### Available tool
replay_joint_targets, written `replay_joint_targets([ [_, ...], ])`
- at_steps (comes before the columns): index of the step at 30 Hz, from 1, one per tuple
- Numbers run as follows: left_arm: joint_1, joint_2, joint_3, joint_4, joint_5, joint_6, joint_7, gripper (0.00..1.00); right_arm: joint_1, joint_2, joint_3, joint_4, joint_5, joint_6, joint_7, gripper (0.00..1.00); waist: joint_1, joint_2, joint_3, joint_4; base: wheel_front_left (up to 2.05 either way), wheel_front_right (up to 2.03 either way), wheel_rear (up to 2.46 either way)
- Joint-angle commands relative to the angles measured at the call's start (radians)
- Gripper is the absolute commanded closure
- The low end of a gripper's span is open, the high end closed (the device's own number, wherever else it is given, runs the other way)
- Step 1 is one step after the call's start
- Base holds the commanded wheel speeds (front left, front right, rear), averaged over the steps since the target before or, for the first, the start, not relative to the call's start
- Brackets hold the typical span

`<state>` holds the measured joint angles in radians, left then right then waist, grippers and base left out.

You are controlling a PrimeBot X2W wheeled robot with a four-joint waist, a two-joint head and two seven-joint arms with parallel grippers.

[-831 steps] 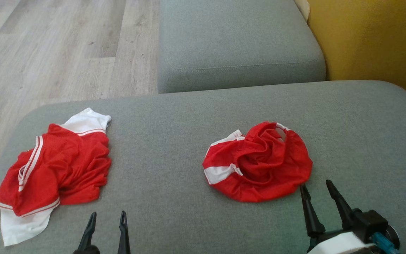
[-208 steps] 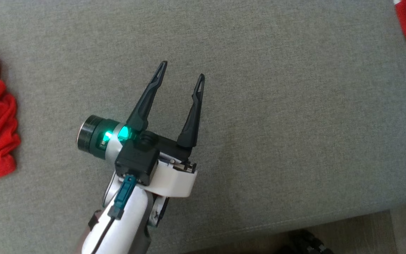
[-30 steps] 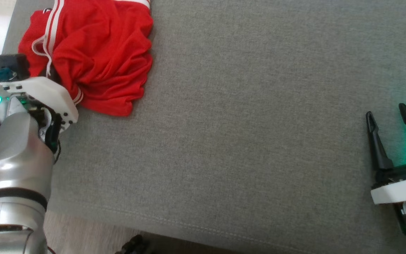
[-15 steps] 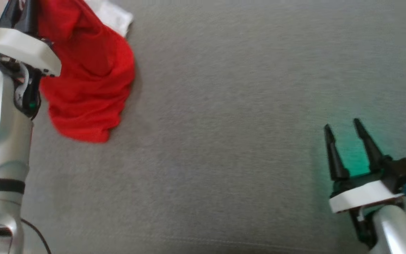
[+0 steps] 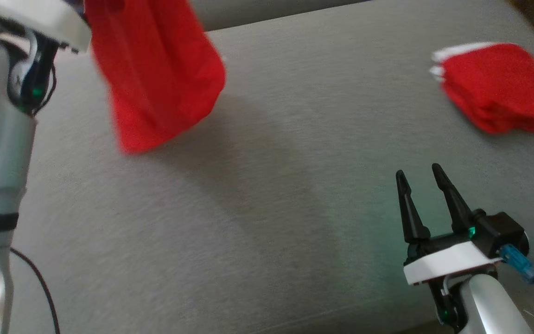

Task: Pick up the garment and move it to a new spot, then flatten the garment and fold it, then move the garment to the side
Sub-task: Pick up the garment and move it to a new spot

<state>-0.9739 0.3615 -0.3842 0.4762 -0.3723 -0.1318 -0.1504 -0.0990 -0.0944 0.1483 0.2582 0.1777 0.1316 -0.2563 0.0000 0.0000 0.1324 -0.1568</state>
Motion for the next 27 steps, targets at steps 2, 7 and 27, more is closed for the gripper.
replay_joint_targets([
  [2,-0.081,0.030,0.012,-0.047,0.004,0.001,0.013,1.00,-0.047,0.008,0.022,-0.035,0.006,-0.001,-0.006,0.00,0.0000,0.0000,-0.034,-0.128,0.00,0.00,0.00],
  [7,-0.095,-0.005,-0.017,-0.049,0.007,0.007,0.031,1.00,-0.057,0.016,0.024,-0.035,0.010,-0.001,-0.006,0.00,0.0000,0.0000,-0.002,-0.192,0.00,0.00,0.00],
  [27,0.356,-0.241,-0.142,0.308,-0.089,0.022,-0.081,0.00,-0.019,0.005,0.033,-0.041,-0.021,-0.001,-0.006,0.00,0.0000,0.0000,0.074,-0.076,0.00,0.00,0.00],
])
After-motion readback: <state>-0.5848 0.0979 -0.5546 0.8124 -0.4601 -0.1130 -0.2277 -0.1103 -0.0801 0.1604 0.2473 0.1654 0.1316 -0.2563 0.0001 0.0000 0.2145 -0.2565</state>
